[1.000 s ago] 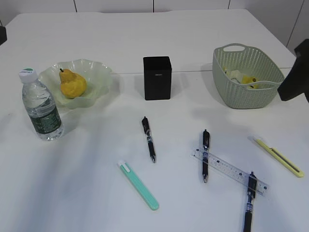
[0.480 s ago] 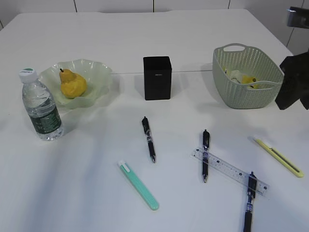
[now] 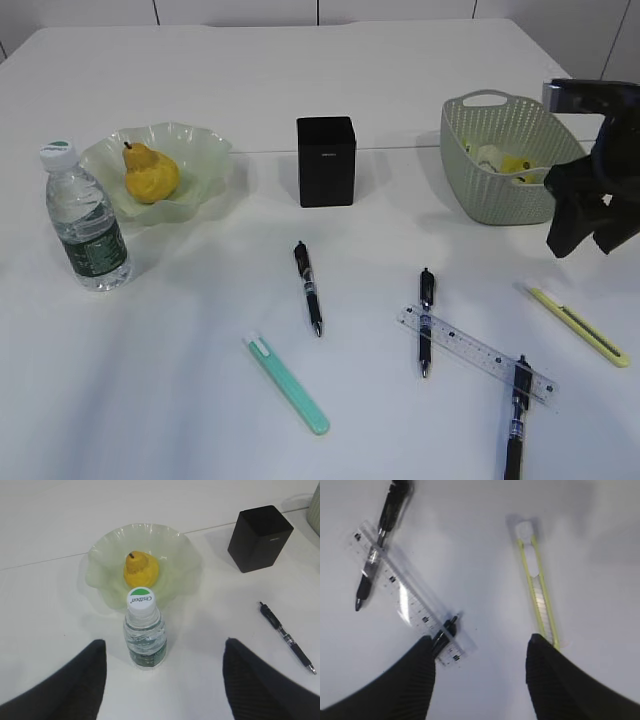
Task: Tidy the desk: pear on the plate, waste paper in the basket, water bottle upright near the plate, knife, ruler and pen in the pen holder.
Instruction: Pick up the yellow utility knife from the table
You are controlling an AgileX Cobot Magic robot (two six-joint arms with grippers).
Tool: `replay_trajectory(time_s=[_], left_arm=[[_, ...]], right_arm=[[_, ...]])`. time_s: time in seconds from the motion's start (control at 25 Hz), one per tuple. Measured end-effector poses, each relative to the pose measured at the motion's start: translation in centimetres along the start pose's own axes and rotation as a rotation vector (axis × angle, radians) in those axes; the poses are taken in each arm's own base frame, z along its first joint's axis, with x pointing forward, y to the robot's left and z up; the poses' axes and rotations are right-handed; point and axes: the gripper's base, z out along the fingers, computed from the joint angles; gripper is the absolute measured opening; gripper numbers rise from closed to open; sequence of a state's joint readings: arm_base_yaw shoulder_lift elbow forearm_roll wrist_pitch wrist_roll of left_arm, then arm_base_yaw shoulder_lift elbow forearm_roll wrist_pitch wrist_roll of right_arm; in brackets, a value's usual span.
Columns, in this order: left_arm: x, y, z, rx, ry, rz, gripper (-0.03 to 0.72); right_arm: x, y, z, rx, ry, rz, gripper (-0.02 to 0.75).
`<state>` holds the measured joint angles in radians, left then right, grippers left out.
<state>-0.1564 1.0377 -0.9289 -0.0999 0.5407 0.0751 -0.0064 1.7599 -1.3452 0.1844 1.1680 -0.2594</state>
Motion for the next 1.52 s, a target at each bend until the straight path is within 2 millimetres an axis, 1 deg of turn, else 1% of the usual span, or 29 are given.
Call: replay_trajectory(time_s=[0.24, 0.36, 0.48, 0.68, 1.04, 1.2, 1.52], left_arm=[[0.3, 0.0, 0.0, 0.004, 0.038, -0.002, 0.510], [0.5, 0.0, 0.0, 0.005, 0.052, -0.002, 0.510], [0.5, -0.1, -0.1, 0.005, 0.056, -0.001, 0.508], [0.5, -0.1, -0.1, 0.006, 0.060, -0.001, 0.507], [0.5, -0.1, -0.1, 0.006, 0.060, -0.001, 0.507], [0.6, -0.1, -0.1, 0.006, 0.062, -0.001, 0.507], [0.6, 0.0, -0.1, 0.005, 0.062, 0.000, 0.498]], right_arm=[[-2.8, -1.2, 0.9, 0.056, -0.004, -0.034, 0.459], [-3.7, -1.6, 1.5, 0.066, 0.005, -0.047, 0.459], [-3.9, -1.9, 2.5, 0.067, 0.039, -0.071, 0.459], [-3.9, -2.1, 3.6, 0.059, 0.080, -0.114, 0.459], [-4.2, -2.5, 6.0, 0.044, 0.136, -0.125, 0.459], [-4.2, -2.6, 6.3, 0.043, 0.139, -0.126, 0.459], [-4.4, -2.7, 6.3, 0.048, 0.119, -0.143, 0.459]])
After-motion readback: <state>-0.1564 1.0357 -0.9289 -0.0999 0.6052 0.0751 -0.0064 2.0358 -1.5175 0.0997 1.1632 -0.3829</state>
